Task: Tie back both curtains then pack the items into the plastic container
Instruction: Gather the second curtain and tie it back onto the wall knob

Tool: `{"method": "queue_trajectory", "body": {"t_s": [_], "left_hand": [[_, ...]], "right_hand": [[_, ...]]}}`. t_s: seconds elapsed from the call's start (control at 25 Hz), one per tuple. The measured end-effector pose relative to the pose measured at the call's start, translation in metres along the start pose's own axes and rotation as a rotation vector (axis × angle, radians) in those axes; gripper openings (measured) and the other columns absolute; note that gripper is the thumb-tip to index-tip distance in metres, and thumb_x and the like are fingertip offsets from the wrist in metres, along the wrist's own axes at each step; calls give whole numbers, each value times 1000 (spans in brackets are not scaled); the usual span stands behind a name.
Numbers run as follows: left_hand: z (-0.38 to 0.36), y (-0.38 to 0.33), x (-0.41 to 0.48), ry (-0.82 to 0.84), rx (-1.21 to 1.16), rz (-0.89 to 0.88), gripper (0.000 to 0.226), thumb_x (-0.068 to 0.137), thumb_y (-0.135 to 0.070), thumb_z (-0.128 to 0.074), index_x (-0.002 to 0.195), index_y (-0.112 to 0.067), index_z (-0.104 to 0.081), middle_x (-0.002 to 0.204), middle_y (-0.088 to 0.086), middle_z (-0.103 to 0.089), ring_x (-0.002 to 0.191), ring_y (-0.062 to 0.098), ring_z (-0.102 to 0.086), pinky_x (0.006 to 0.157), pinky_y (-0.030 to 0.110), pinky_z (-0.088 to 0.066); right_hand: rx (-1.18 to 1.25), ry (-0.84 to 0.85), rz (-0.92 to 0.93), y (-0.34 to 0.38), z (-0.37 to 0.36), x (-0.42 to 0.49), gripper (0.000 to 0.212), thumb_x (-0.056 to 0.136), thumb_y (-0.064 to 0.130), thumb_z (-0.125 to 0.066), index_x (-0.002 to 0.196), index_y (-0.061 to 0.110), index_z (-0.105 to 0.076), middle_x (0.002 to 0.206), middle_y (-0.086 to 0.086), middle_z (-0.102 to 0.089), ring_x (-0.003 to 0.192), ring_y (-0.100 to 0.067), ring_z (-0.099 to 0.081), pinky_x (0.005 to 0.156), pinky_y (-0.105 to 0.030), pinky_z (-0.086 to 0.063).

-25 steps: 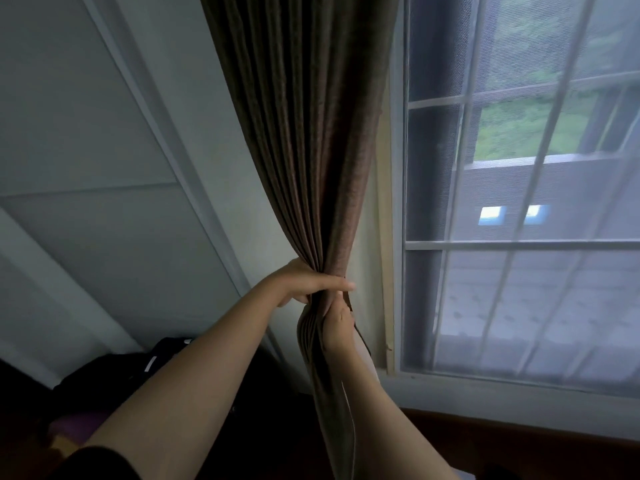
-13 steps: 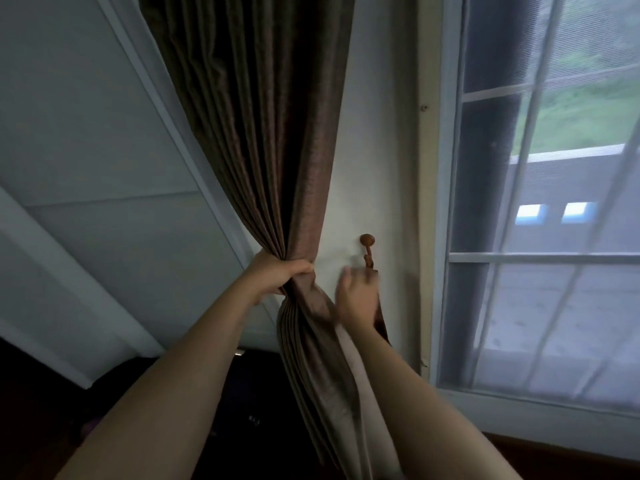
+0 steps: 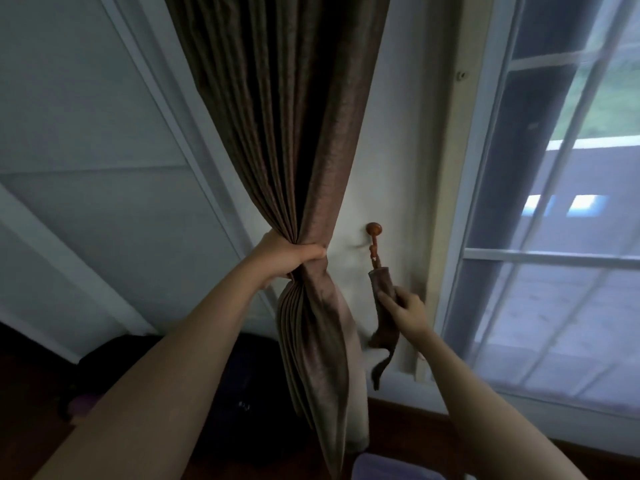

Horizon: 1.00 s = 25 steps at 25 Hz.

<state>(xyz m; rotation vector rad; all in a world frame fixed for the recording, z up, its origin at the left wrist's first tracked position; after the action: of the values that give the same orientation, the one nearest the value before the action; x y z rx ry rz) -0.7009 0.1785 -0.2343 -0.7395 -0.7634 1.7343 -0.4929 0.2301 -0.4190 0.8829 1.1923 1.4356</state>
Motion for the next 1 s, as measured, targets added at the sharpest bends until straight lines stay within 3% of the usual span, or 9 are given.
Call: {"method": "queue_trajectory", "body": {"t_s": [0.2, 0.36, 0.52, 0.64, 0.8, 0.88, 1.0], "left_hand": [[-51, -19, -9, 47, -28, -11, 66, 70, -30, -77, 129, -15, -50, 118, 2, -57, 99, 20, -56, 69, 28, -50], [-91, -32, -18, 65, -68, -1, 65, 70, -30, -77, 128, -14, -51, 117, 3, -57, 96, 19, -56, 69, 27, -48], [-117, -41, -26, 23, -105, 15, 66, 67, -29, -78, 126, -13, -53, 120, 7, -59, 93, 20, -56, 67, 27, -49], [-139, -58, -35, -27, -98, 4, 69, 66, -34, -76, 127, -14, -50, 120, 6, -60, 97, 22, -57, 81, 34, -54], [-172, -93, -43, -68, -93, -19, 57, 70, -35, -73, 120, -12, -56, 118, 8, -64, 106, 29, -61, 85, 31, -52], [-190, -105, -41, -28, -72, 3, 54, 69, -37, -74, 114, -13, -58, 114, 8, -65, 102, 29, -63, 84, 35, -55], [-206, -108, -34, 126, -162, 51, 52, 65, -37, -80, 108, -15, -58, 110, 5, -67, 98, 25, -64, 86, 41, -56]], "right_hand": [[-118, 162, -28, 16, 80, -26, 33, 84, 36, -64, 66, 8, -60, 56, 1, -52, 56, -14, -50, 57, -27, -38], [-440, 241, -35, 56, 153, -38, 38, 81, 31, -71, 51, 16, -54, 46, 11, -45, 47, -4, -43, 50, -18, -32], [-737, 125, 46, 94, 228, -54, 33, 82, 33, -69, 52, 22, -61, 46, 10, -48, 49, -2, -46, 53, -23, -34], [-1027, -14, 200, 124, 236, -75, 35, 76, 41, -70, 56, 19, -52, 52, 6, -48, 58, -17, -49, 55, -30, -34], [-1000, -147, 329, 142, 195, -126, 43, 74, 42, -63, 50, 21, -34, 52, 4, -44, 50, -14, -41, 47, -27, -24], [-936, -216, 346, 128, 173, -145, 31, 76, 33, -62, 55, 21, -42, 64, -1, -54, 59, -22, -49, 48, -26, -25], [-732, -378, 318, 100, 151, -161, 7, 83, 18, -57, 79, 13, -60, 81, -5, -56, 68, -29, -58, 51, -25, -28]]}}
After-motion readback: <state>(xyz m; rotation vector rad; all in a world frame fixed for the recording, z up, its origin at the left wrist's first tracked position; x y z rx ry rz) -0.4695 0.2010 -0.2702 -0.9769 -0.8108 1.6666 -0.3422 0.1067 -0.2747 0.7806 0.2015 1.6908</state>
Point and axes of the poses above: each hand's wrist, its own x-axis towards the middle knuckle, its own z-axis out of the back of the hand, y = z × x, the point moved 10 cm from there along x, towards the middle knuckle
